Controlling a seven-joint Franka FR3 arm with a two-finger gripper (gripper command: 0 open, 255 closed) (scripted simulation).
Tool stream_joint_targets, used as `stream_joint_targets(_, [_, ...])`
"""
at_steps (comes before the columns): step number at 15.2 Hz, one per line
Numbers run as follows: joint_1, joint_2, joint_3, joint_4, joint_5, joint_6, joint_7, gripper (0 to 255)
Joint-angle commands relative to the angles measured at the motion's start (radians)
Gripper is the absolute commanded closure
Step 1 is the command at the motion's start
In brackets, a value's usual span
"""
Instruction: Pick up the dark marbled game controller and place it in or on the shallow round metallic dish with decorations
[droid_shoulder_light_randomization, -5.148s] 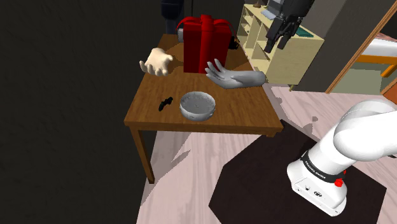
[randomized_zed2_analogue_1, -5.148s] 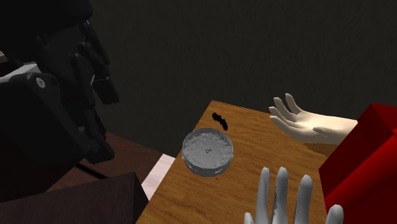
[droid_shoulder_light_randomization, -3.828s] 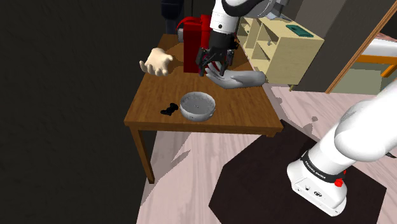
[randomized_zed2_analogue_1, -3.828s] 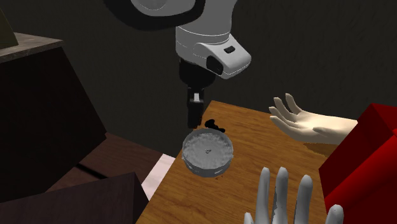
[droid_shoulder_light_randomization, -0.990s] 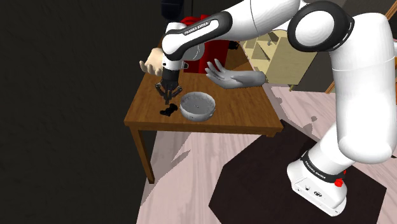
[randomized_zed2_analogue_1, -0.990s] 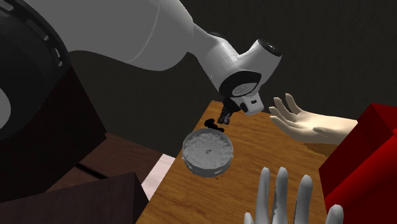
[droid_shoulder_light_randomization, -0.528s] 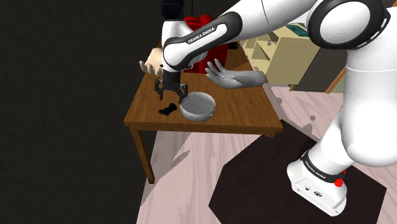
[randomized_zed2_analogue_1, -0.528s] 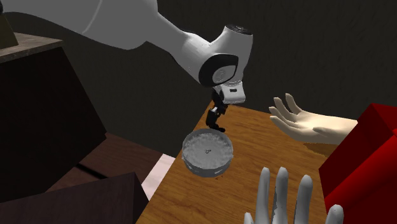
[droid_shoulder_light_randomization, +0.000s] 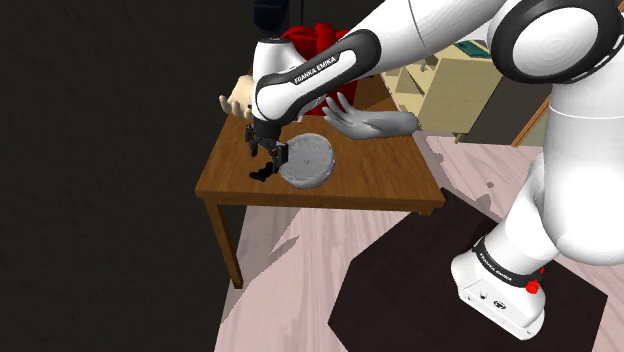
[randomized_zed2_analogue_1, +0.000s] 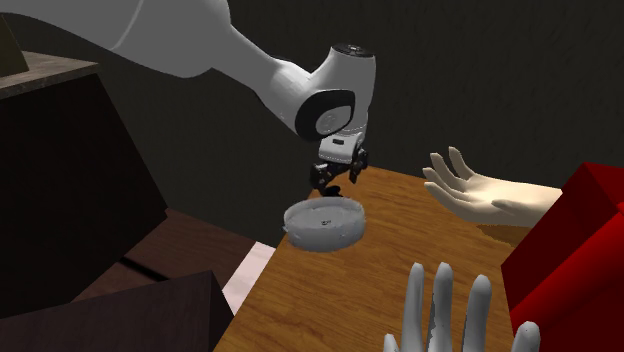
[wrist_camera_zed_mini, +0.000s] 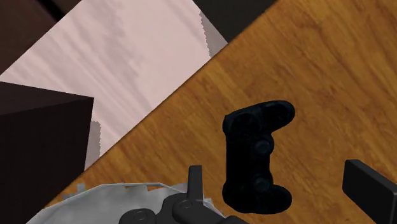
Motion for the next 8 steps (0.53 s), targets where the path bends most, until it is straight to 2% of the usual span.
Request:
stream_joint_targets(1, [0.004, 0.027, -0.004, -0.013, 0.003, 0.017, 0.023, 0])
stream_joint_targets(8, [0.003, 0.042, -0.002, -0.013, 0.004, 0.032, 0.022, 0])
